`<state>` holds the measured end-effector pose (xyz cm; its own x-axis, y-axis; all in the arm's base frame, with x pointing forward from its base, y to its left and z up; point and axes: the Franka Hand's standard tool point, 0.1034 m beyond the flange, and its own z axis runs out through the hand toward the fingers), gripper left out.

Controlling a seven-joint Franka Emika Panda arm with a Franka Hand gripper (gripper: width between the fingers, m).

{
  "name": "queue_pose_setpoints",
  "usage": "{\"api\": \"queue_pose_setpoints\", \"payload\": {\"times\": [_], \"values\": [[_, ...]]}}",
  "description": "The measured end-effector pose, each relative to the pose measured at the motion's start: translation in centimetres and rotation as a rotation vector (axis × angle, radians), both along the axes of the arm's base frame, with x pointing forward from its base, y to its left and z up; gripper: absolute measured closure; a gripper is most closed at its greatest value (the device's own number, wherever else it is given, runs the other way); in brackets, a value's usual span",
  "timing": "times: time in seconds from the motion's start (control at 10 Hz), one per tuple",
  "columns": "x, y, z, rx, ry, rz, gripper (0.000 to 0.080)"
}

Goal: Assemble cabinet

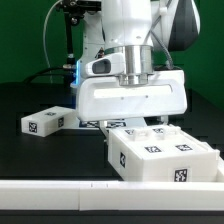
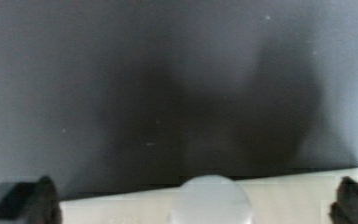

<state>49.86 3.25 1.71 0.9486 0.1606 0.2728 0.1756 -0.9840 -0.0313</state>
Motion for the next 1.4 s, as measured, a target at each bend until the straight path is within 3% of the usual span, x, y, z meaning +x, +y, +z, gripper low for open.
{"api": "queue_pose_setpoints", "payload": {"times": [0.1,0.3,0.4,0.5,0.7,0.8,1.0,1.1,1.2,1.4], "values": [[0.0,0.0,0.0,0.000,0.000,0.000,0.0134],[0.0,0.0,0.0,0.000,0.000,0.000,0.0406],[0.0,0.0,0.0,0.000,0.000,0.000,0.0406],[0.0,0.0,0.0,0.000,0.000,0.000,0.0583],[-0.1,0.2,0.2,0.009,0.013,-0.011,0.0580],[0.0,0.8,1.6,0.023,0.036,-0.018,0.0580],[0.7,2.1,5.7,0.063,0.115,-0.036,0.0580],[2.4,2.8,8.3,0.062,0.146,-0.035,0.0580],[3.3,3.2,9.0,0.064,0.156,-0.046,0.0580],[2.4,3.1,8.1,0.073,0.164,-0.063,0.0580]]}}
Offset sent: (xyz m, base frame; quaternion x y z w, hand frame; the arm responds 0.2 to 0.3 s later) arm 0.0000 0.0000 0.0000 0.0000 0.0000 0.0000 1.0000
